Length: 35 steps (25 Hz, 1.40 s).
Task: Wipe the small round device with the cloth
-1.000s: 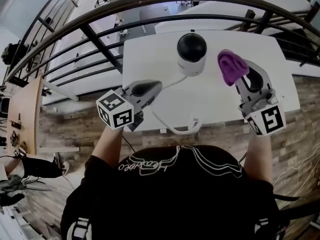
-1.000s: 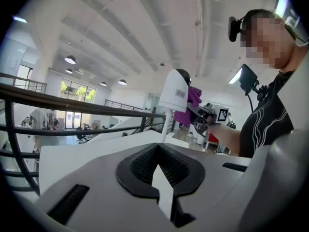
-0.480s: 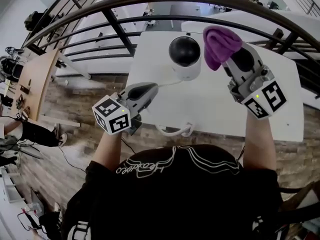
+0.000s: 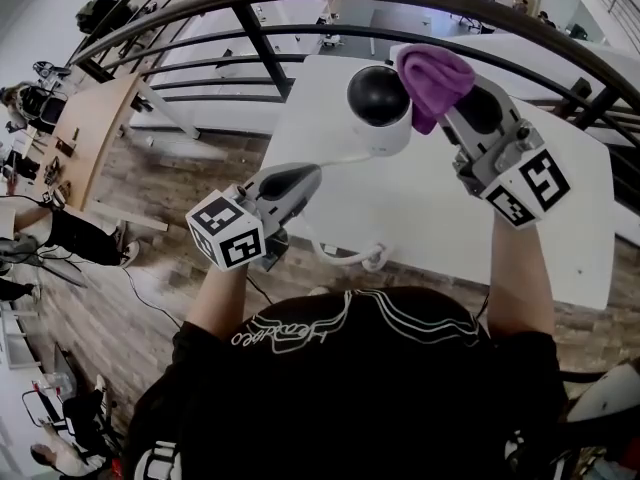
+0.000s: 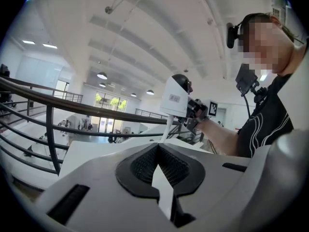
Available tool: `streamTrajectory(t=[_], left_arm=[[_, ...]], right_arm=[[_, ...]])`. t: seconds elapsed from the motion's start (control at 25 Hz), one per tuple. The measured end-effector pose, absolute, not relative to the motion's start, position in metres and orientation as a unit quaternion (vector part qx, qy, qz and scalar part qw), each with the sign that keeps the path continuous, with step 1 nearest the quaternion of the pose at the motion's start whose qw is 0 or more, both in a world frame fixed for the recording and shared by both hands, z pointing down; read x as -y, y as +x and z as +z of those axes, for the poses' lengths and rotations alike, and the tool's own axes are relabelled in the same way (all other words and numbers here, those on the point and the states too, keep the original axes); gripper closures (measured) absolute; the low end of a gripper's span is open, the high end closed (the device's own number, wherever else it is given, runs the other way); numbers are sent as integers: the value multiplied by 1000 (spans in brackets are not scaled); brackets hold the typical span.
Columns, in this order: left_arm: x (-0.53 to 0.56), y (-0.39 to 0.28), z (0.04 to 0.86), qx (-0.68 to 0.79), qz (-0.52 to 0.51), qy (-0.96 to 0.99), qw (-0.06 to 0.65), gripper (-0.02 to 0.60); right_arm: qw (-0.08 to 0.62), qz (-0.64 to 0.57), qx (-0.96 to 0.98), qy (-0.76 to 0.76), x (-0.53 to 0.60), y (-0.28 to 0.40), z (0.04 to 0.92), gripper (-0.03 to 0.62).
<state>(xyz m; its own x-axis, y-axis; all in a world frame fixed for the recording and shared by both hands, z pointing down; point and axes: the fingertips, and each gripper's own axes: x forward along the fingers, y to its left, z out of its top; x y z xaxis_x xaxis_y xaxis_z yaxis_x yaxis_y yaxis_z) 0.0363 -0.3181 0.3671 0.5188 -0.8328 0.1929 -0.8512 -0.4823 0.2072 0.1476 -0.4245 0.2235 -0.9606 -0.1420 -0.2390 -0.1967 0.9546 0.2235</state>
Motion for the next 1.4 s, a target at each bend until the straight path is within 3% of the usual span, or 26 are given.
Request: streamTrajectory(t=[0.68,1.4], left_arm=[[320,43,378,523,16,837,159,572],[310,46,382,555,-10,813,177,572]], right_arm=[[74,181,-980,-44,395,156,256,528],[43,119,-992,-15,379,169,314,528]])
